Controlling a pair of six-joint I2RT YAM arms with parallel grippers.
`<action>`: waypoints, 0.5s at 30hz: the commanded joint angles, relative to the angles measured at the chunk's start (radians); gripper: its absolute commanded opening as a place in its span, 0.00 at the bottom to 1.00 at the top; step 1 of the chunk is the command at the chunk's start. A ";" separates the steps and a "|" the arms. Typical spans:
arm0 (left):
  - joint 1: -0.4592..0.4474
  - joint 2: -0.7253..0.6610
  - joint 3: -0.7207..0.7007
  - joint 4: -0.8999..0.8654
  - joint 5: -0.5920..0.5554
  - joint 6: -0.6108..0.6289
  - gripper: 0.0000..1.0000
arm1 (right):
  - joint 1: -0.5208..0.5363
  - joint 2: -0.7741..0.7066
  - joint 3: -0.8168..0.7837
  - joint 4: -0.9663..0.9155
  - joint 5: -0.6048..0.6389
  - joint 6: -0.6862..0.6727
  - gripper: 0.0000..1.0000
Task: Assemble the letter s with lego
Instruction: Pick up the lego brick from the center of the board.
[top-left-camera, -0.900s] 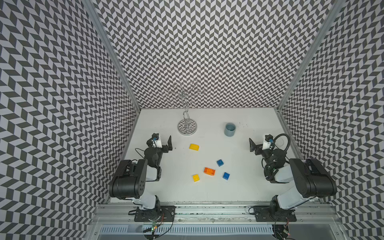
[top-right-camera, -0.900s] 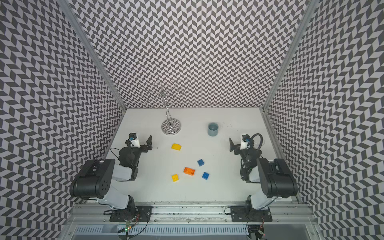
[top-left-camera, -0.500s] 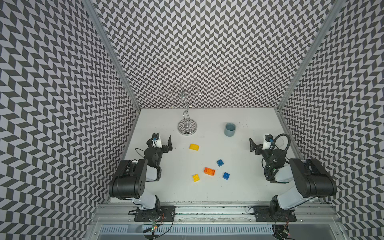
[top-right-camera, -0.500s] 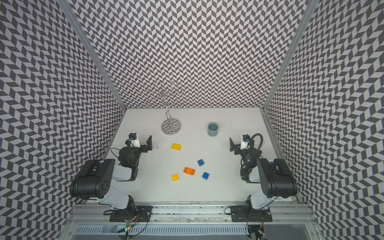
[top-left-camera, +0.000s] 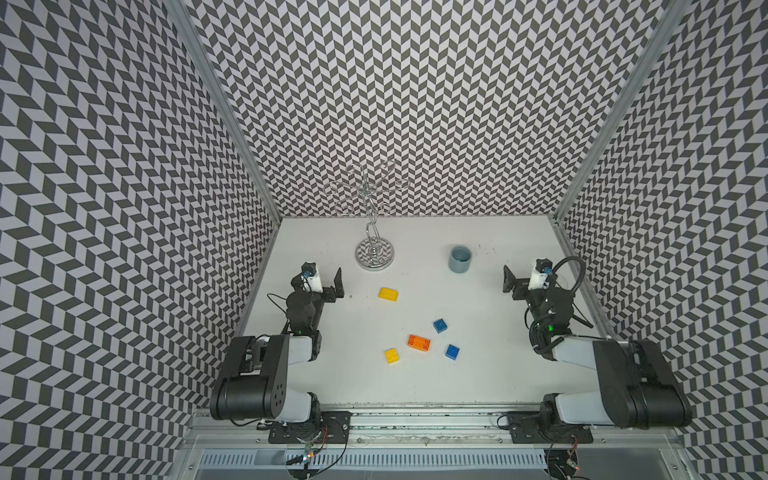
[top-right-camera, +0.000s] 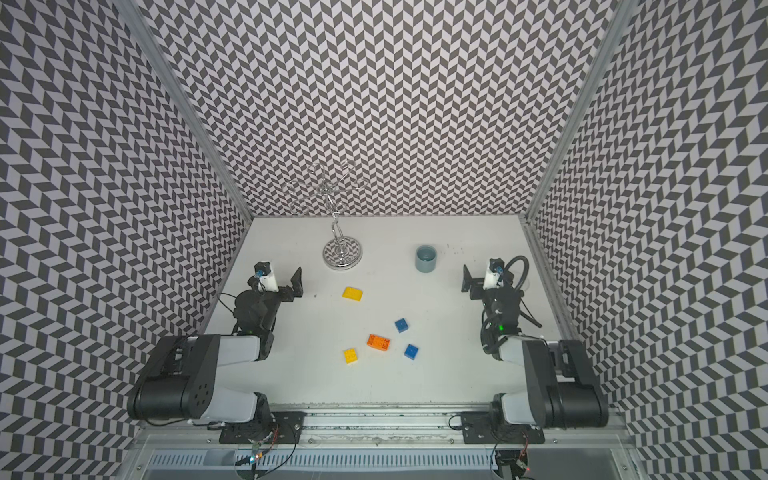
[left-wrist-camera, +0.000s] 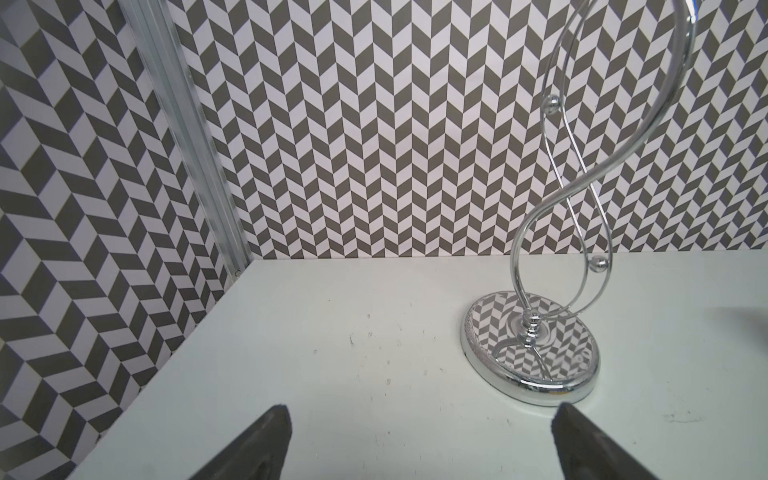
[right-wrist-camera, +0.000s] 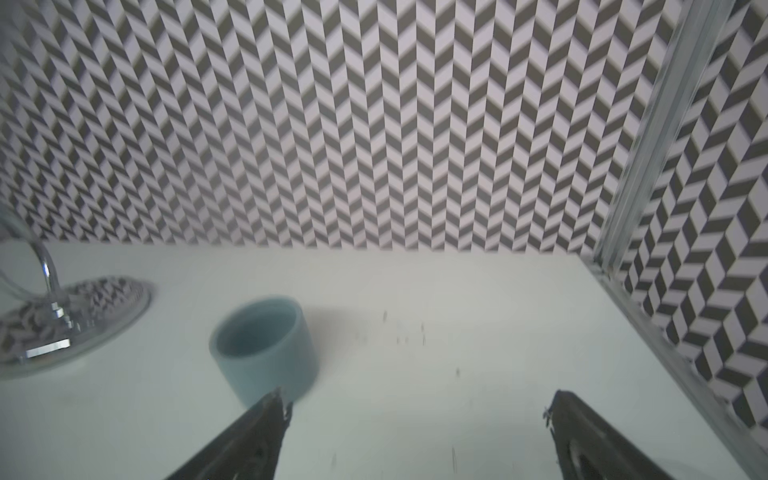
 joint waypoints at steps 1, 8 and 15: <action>-0.021 -0.068 0.208 -0.464 -0.055 -0.138 1.00 | 0.046 -0.069 0.218 -0.465 -0.011 0.183 0.99; -0.172 -0.223 0.371 -1.002 0.077 -0.355 1.00 | 0.272 0.024 0.575 -1.096 -0.245 0.242 0.92; -0.291 -0.318 0.341 -1.255 0.260 -0.528 0.99 | 0.483 0.113 0.684 -1.391 -0.217 0.206 0.84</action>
